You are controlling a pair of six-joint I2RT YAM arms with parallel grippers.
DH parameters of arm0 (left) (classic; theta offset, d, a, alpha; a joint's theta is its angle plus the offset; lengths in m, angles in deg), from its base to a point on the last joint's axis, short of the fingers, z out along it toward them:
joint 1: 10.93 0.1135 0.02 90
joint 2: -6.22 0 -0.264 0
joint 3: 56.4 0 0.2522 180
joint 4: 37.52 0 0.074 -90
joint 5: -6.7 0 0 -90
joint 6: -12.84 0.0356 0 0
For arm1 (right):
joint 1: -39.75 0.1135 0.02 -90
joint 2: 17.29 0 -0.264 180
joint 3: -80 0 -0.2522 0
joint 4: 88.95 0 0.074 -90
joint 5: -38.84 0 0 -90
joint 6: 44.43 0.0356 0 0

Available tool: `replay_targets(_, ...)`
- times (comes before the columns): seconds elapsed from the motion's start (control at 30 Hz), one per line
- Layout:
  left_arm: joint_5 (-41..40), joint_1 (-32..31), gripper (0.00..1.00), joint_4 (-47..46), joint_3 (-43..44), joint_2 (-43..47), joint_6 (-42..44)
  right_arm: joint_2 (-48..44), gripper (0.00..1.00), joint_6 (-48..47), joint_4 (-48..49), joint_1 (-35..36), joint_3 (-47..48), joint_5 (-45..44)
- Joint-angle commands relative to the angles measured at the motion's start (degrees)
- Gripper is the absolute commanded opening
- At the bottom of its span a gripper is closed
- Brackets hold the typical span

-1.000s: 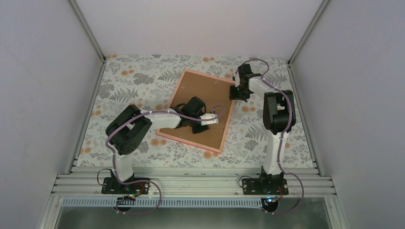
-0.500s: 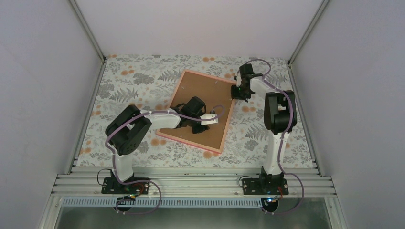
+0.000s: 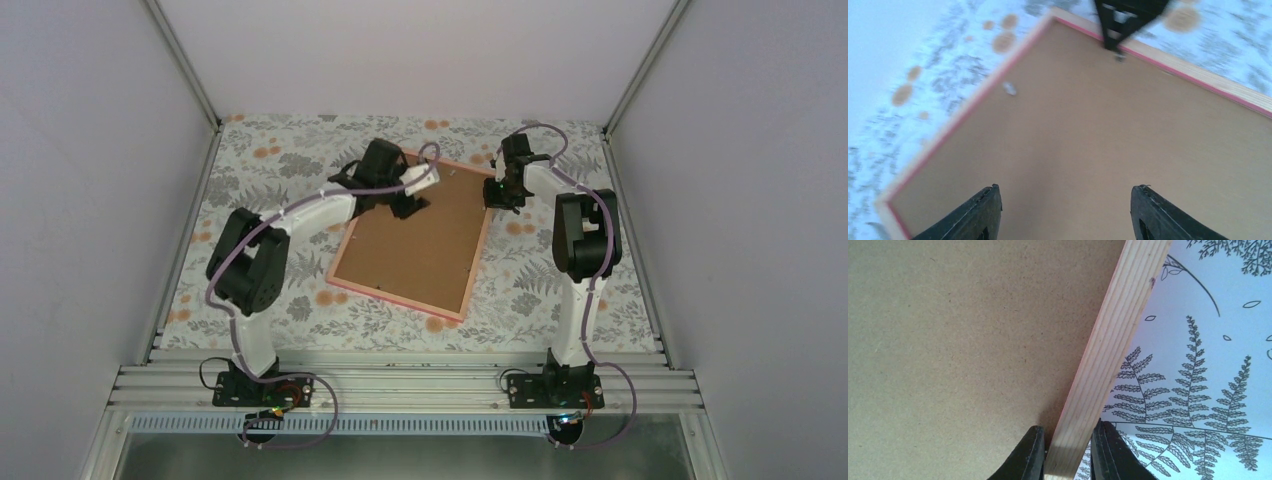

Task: Put the photo into the frame

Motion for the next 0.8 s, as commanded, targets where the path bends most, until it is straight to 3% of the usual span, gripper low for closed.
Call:
replay_targets(0.0,-0.1,2.3,0.66,2.5,10.2,-8.7,-0.7,2.1,0.04,-4.6,-0.9,0.4,-2.2,-1.1)
replay_targets(0.2,1.3,3.4,0.76,6.3,28.1,-21.6,-1.8,1.9,0.04,-6.2,0.1,0.8,-2.7,0.9)
replay_targets(0.37,4.5,4.9,0.83,15.3,47.3,-32.4,-1.4,2.7,0.04,-7.8,-0.4,2.1,-2.5,1.3)
replay_targets(0.5,5.5,5.5,0.84,21.5,58.7,-39.3,0.1,2.6,0.04,-7.5,-0.1,2.6,-2.7,1.6)
replay_targets(0.63,8.7,5.6,0.83,25.8,65.0,-43.7,0.7,2.9,0.04,-7.3,0.0,2.8,-2.3,2.1)
replay_targets(0.77,8.6,5.6,0.82,24.3,64.0,-44.4,0.0,3.0,0.04,-8.1,0.0,2.9,-1.8,2.1)
